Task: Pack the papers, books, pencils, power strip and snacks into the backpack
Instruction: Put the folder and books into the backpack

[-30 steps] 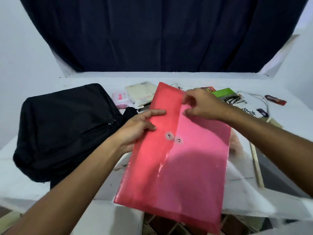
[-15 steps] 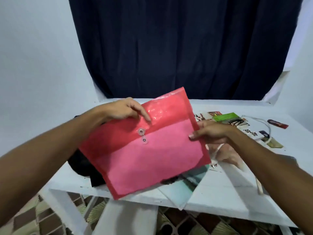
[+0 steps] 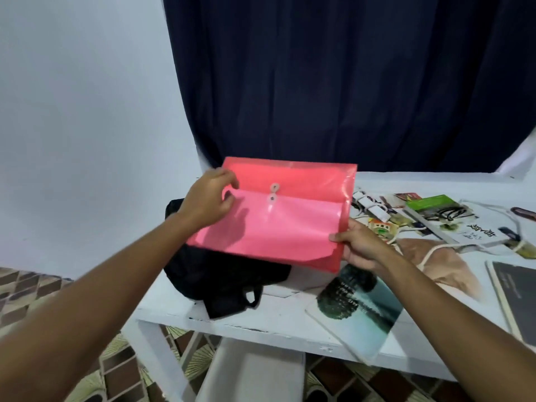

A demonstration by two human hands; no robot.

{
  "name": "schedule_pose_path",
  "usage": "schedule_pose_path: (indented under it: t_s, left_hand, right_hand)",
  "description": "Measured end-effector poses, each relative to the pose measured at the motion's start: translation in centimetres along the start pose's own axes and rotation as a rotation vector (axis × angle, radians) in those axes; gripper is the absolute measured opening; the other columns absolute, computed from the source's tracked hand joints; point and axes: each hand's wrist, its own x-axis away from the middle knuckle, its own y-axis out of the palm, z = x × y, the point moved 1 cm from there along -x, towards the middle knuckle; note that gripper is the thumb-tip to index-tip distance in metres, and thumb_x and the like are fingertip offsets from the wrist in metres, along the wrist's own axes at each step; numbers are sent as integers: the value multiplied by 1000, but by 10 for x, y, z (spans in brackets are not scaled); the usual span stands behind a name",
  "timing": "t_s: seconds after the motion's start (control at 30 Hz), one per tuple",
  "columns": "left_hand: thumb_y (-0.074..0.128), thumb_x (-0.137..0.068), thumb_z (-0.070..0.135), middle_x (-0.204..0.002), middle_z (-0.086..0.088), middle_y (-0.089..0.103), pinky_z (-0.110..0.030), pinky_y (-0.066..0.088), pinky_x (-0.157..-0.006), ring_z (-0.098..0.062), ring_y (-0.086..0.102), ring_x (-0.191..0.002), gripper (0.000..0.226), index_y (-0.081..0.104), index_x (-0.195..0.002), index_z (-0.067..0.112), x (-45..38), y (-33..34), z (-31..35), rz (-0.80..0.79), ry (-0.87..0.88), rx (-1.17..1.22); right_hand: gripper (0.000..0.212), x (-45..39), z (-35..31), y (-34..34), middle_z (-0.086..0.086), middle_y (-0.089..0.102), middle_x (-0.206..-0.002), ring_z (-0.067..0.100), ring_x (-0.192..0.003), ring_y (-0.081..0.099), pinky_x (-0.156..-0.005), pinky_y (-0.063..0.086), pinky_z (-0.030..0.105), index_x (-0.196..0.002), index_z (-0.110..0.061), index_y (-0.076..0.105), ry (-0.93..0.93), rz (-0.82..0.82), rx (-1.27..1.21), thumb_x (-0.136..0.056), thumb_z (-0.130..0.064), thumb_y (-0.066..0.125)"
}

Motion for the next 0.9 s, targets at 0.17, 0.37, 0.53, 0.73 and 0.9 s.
schedule_pose_path:
  t_s: [0.17, 0.37, 0.53, 0.73, 0.9]
  left_hand:
    - [51, -70, 16, -77, 0, 64, -31, 47, -68, -19, 57, -65, 13, 60, -79, 20, 86, 39, -73, 18, -327, 216]
    - [55, -73, 66, -103, 10, 67, -24, 43, -92, -8, 56, -100, 56, 71, -103, 22, 132, 84, -120, -448, -137, 294]
    - [60, -83, 52, -96, 9, 68, -38, 49, -85, -13, 54, -94, 28, 74, -83, 28, 125, 106, -128, -569, -104, 235]
    - [54, -95, 1, -82, -5, 63, -33, 39, -77, -22, 55, -81, 33, 64, -67, 15, 97, 88, -142, -502, -706, 921]
    - [51, -97, 12, -80, -13, 65, -31, 54, -54, -23, 61, -64, 19, 65, -86, 6, 39, 68, -178, -313, -1028, 1155]
  right_hand:
    - [49, -15, 21, -3, 21, 55, -125, 32, -106, 62, -66, 60, 35, -126, -8, 48, -111, 183, -226, -84, 18, 43]
    - [51, -17, 48, 29, 17, 65, -103, 25, -80, 73, -62, 60, 32, -123, -2, 51, -153, 231, -265, -77, 21, 52]
    - [113, -8, 70, 40, 21, 65, -110, 31, -87, 71, -65, 60, 37, -128, -7, 51, -73, 244, -167, -24, 5, 93]
    - [85, 45, 52, 63, 17, 67, -87, 29, -64, 69, -52, 58, 32, -119, -4, 54, 73, 386, 83, -41, -5, 88]
    - [46, 81, 27, 58, 13, 62, -62, 25, -46, 62, -40, 50, 25, -106, 12, 50, 151, 637, 219, -66, -7, 62]
